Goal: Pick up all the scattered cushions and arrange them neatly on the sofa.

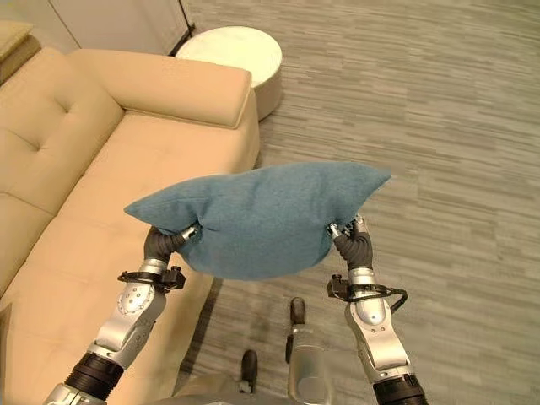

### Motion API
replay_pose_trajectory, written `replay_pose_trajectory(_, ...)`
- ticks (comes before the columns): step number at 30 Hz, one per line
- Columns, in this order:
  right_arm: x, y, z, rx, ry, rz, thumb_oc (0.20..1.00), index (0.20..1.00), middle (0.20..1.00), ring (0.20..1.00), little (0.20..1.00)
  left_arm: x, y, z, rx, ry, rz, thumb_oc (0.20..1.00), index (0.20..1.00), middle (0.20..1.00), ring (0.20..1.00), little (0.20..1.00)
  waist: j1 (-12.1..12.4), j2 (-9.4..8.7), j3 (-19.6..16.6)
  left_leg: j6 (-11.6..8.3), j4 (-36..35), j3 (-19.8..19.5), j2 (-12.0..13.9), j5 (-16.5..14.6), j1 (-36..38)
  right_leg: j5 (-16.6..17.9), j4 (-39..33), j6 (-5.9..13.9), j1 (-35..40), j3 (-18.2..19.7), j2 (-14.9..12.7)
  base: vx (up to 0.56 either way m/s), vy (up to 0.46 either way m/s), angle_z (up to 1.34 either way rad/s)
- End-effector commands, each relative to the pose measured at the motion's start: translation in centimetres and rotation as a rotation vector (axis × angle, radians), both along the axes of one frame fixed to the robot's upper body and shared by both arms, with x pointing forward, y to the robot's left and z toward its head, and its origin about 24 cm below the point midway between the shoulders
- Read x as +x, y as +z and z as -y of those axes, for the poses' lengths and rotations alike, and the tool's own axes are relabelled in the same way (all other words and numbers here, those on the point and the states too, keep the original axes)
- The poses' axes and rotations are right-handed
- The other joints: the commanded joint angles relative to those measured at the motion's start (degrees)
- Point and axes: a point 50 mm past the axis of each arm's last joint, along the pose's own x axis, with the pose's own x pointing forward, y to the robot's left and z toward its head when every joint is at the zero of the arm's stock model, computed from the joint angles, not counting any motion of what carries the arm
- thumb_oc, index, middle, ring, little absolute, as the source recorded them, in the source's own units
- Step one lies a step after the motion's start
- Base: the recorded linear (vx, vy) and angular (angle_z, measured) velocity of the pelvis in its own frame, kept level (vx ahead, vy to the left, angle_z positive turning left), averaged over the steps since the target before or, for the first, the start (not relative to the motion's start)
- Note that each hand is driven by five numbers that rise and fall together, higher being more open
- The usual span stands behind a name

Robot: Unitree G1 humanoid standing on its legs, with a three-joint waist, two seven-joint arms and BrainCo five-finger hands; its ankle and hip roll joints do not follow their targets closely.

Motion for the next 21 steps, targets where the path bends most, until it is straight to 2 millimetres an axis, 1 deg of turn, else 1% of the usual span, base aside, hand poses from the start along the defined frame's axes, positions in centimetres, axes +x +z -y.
replay_pose_trajectory(1, 0.5, 5.1, -2.2, -0.023, 0.123, 0.288, 0.200, 0.200, 0.200, 0.200, 0.200, 0.6, 6.3, 3.8, -0.111, -0.202, 0.326, 0.200, 0.200, 0.200, 0.200, 0.200, -1.3, -0.87, -4.3, -2.30, 11.9, 3.7, 4.2, -3.4, -7.7, -5.1, -5.8, 5.06, 10.1, -2.8, 0.8, 0.14, -0.203, 0.45)
replay_pose_trajectory(2, 0.4, 5.2, -2.0, -0.020, 0.116, 0.293, 0.200, 0.200, 0.200, 0.200, 0.200, 0.8, 6.4, 4.0, -0.120, -0.207, 0.328, 0.200, 0.200, 0.200, 0.200, 0.200, -1.4, -0.98, -3.9, -3.09, 16.0, 3.6, 4.7, -2.1, -9.5, -5.5, -6.0, 4.42, 11.2, -3.1, 1.0, 0.12, -0.202, 0.50)
replay_pose_trajectory(3, 0.4, 5.3, -1.8, -0.024, 0.110, 0.299, 0.200, 0.200, 0.200, 0.200, 0.200, 0.9, 6.5, 4.1, -0.124, -0.212, 0.332, 0.200, 0.200, 0.200, 0.200, 0.200, -1.3, -1.22, -3.4, -3.72, 19.7, 3.4, 4.8, -0.3, -11.3, -5.8, -6.2, 3.89, 12.0, -3.3, 1.0, 0.10, -0.175, 0.52)
replay_pose_trajectory(4, 0.4, 5.4, -1.7, -0.024, 0.105, 0.300, 0.200, 0.200, 0.200, 0.200, 0.200, 0.9, 6.7, 4.2, -0.128, -0.212, 0.337, 0.200, 0.200, 0.200, 0.200, 0.200, -1.4, -1.38, -3.0, -4.05, 23.1, 3.4, 4.8, 1.0, -13.2, -6.0, -6.6, 3.37, 12.6, -3.6, 1.2, 0.08, -0.158, 0.34)
replay_pose_trajectory(5, 0.5, 5.4, -1.6, -0.023, 0.098, 0.301, 0.200, 0.200, 0.200, 0.200, 0.200, 1.0, 6.8, 4.2, -0.131, -0.207, 0.342, 0.200, 0.200, 0.200, 0.200, 0.200, -1.4, -1.68, -2.6, -4.24, 26.0, 4.2, 5.4, 2.2, -15.0, -6.4, -7.1, 2.87, 13.3, -4.1, 1.2, 0.08, -0.139, 0.12)
replay_pose_trajectory(6, 0.6, 5.4, -1.5, -0.018, 0.093, 0.298, 0.200, 0.200, 0.200, 0.200, 0.200, 1.1, 7.0, 4.2, -0.134, -0.207, 0.346, 0.200, 0.200, 0.200, 0.200, 0.200, -1.4, -1.79, -2.4, -3.96, 27.5, 5.1, 6.1, 2.3, -16.5, -6.8, -7.3, 2.56, 13.8, -4.6, 1.3, 0.16, -0.135, 0.15)
replay_pose_trajectory(7, 0.6, 5.5, -1.4, -0.017, 0.084, 0.303, 0.200, 0.200, 0.200, 0.200, 0.200, 1.1, 6.8, 4.3, -0.132, -0.209, 0.337, 0.200, 0.200, 0.200, 0.200, 0.200, -1.2, -2.10, -2.5, -3.27, 25.2, 6.8, 6.5, 0.9, -17.9, -7.2, -8.1, 2.58, 14.9, -5.2, 1.2, 0.28, -0.117, 0.14)
replay_pose_trajectory(8, 0.7, 5.6, -1.3, -0.019, 0.074, 0.305, 0.200, 0.200, 0.200, 0.200, 0.200, 1.1, 6.4, 4.3, -0.121, -0.212, 0.323, 0.200, 0.200, 0.200, 0.200, 0.200, -1.2, -2.48, -3.2, -2.44, 20.5, 9.0, 6.9, -0.5, -18.6, -7.7, -9.0, 3.02, 15.9, -6.2, 1.1, 0.47, -0.108, 0.25)
replay_pose_trajectory(9, 0.8, 5.8, -1.1, -0.021, 0.056, 0.317, 0.200, 0.200, 0.200, 0.200, 0.200, 1.3, 6.6, 4.5, -0.113, -0.218, 0.332, 0.200, 0.200, 0.200, 0.200, 0.200, -0.9, -2.07, -3.8, -2.43, 13.6, 14.3, 7.0, 4.5, -21.9, -8.8, -10.4, 3.36, 17.6, -7.5, 2.4, 0.44, -0.065, 0.18)
replay_pose_trajectory(10, 0.8, 5.8, -1.1, -0.019, 0.051, 0.319, 0.200, 0.200, 0.200, 0.200, 0.200, 1.3, 6.7, 4.5, -0.108, -0.220, 0.335, 0.200, 0.200, 0.200, 0.200, 0.200, -0.5, -1.80, -4.0, -2.50, 10.5, 15.5, 6.9, 6.1, -21.7, -9.3, -10.8, 3.39, 18.3, -7.4, 2.9, 0.38, -0.031, 0.36)
replay_pose_trajectory(11, 0.9, 5.8, -1.2, -0.017, 0.045, 0.321, 0.200, 0.200, 0.200, 0.200, 0.200, 1.3, 6.7, 4.6, -0.105, -0.220, 0.337, 0.200, 0.200, 0.200, 0.200, 0.200, -0.3, -1.72, -4.0, -2.73, 9.9, 16.2, 6.6, 7.2, -22.3, -9.6, -11.0, 3.32, 19.0, -7.5, 3.3, 0.27, 0.024, 0.33)
replay_pose_trajectory(12, 0.9, 5.7, -1.4, -0.009, 0.052, 0.313, 0.200, 0.200, 0.200, 0.200, 0.200, 1.3, 6.8, 4.4, -0.105, -0.215, 0.341, 0.200, 0.200, 0.200, 0.200, 0.200, 0.0, -1.45, -4.2, -2.37, 7.6, 16.5, 6.5, 7.0, -21.1, -10.2, -10.7, 3.36, 19.7, -7.1, 3.9, 0.30, 0.039, 0.04)
replay_pose_trajectory(13, 0.9, 5.6, -1.5, -0.013, 0.057, 0.312, 0.200, 0.200, 0.200, 0.200, 0.200, 1.2, 6.7, 4.3, -0.103, -0.214, 0.340, 0.200, 0.200, 0.200, 0.200, 0.200, 0.1, -1.49, -4.5, -2.14, 6.5, 15.9, 6.2, 6.9, -20.1, -10.8, -10.5, 3.38, 20.3, -7.1, 4.0, 0.31, 0.062, -0.19)
replay_pose_trajectory(15, 0.9, 5.3, -1.9, -0.009, 0.073, 0.299, 0.200, 0.200, 0.200, 0.200, 0.200, 0.8, 6.5, 3.9, -0.096, -0.205, 0.330, 0.200, 0.200, 0.200, 0.200, 0.200, 0.6, -1.97, -5.1, -1.56, 7.2, 14.7, 5.3, 6.3, -19.4, -11.8, -9.6, 3.52, 21.3, -6.8, 3.5, 0.36, 0.093, -0.36)
replay_pose_trajectory(17, 1.0, 5.0, -2.6, -0.010, 0.109, 0.284, 0.200, 0.200, 0.200, 0.200, 0.200, 0.4, 6.2, 3.2, -0.085, -0.193, 0.320, 0.200, 0.200, 0.200, 0.200, 0.200, 1.9, -2.46, -6.1, -0.12, 6.8, 15.1, 4.7, 4.5, -17.3, -13.2, -6.6, 3.88, 21.8, -5.5, 2.4, 0.43, 0.166, -0.63)
replay_pose_trajectory(18, 1.1, 5.0, -2.9, -0.011, 0.128, 0.277, 0.200, 0.200, 0.200, 0.200, 0.200, 0.3, 6.1, 2.9, -0.083, -0.184, 0.313, 0.200, 0.200, 0.200, 0.200, 0.200, 2.5, -2.60, -6.4, 0.87, 6.7, 15.1, 3.9, 3.1, -15.9, -13.8, -2.8, 4.73, 21.5, -5.1, 1.3, 0.25, 0.126, -0.53)
replay_pose_trajectory(19, 1.1, 5.0, -2.9, -0.011, 0.128, 0.277, 0.200, 0.200, 0.200, 0.200, 0.200, 0.3, 6.1, 2.9, -0.083, -0.184, 0.313, 0.200, 0.200, 0.200, 0.200, 0.200, 2.6, -2.55, -6.6, 0.85, 6.6, 15.1, 4.0, 3.4, -16.1, -13.6, -2.9, 4.68, 21.2, -5.0, 1.4, 0.25, 0.140, -0.57)
replay_pose_trajectory(20, 1.1, 4.9, -3.1, -0.012, 0.138, 0.273, 0.200, 0.200, 0.200, 0.200, 0.200, 0.3, 6.0, 2.7, -0.080, -0.182, 0.307, 0.200, 0.200, 0.200, 0.200, 0.200, 2.7, -2.45, -6.5, 1.48, 6.3, 14.8, 3.4, 2.6, -15.0, -13.8, -0.1, 5.40, 20.6, -4.9, 0.9, 0.13, 0.106, -0.25)
replay_pose_trajectory(21, 1.1, 4.9, -3.2, -0.018, 0.143, 0.273, 0.200, 0.200, 0.200, 0.200, 0.200, 0.2, 6.0, 2.6, -0.078, -0.180, 0.304, 0.200, 0.200, 0.200, 0.200, 0.200, 2.8, -2.17, -6.4, 2.11, 6.0, 14.5, 3.1, 2.3, -14.4, -12.8, 3.7, 6.15, 19.0, -4.7, 0.2, 0.28, 0.240, 0.01)
